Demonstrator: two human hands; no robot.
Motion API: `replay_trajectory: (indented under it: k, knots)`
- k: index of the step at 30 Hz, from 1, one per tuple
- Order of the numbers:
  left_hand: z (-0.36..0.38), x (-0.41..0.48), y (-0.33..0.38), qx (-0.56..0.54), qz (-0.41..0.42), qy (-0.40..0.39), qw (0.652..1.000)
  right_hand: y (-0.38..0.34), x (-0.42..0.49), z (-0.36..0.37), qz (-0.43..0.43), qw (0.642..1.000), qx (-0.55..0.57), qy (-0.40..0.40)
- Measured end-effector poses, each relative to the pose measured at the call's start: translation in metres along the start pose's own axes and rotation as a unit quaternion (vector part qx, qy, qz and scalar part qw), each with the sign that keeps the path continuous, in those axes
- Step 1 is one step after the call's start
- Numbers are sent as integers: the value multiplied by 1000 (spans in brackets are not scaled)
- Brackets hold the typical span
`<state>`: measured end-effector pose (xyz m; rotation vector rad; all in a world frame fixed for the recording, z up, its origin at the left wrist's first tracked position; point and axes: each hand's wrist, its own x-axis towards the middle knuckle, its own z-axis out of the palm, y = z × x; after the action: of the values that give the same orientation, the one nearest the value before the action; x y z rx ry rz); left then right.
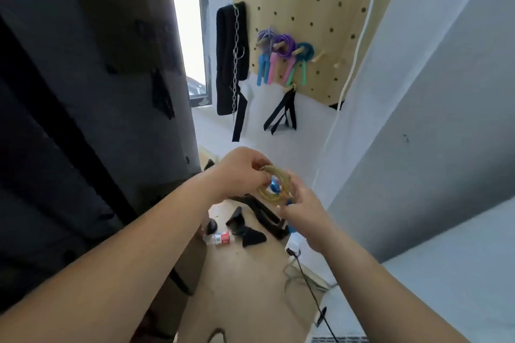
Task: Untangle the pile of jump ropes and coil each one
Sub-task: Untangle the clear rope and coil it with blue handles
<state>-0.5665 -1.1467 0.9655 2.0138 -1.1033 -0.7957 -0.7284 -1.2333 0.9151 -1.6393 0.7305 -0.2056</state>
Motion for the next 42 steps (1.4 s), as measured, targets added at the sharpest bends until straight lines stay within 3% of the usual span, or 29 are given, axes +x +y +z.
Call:
replay_trajectory:
  k: [11,15,19,26,29,35,42]
  knots:
    - [-92,196,49,-19,48,-39,998,-88,171,-92,-3,994,72,-78]
    - [-112,253,67,-49,29,-49,997,-106,222,-119,-7,994,-77,-72]
    - [-128,299,87,-91,12,-37,995,-126,266,-146,-47,972,-223,-58]
    - [-132,369,118,-55,51,-9,997,-113,328,-186,-87,948,-306,-8]
    - [-129,398,126,-47,50,-13,998,-105,347,-195,-73,957,-279,6]
    - [-116,449,142,76,155,-39,984,-128,372,-213,-14,997,-47,61]
    - [-107,492,141,161,238,-85,954,-142,382,-249,3,995,-15,103]
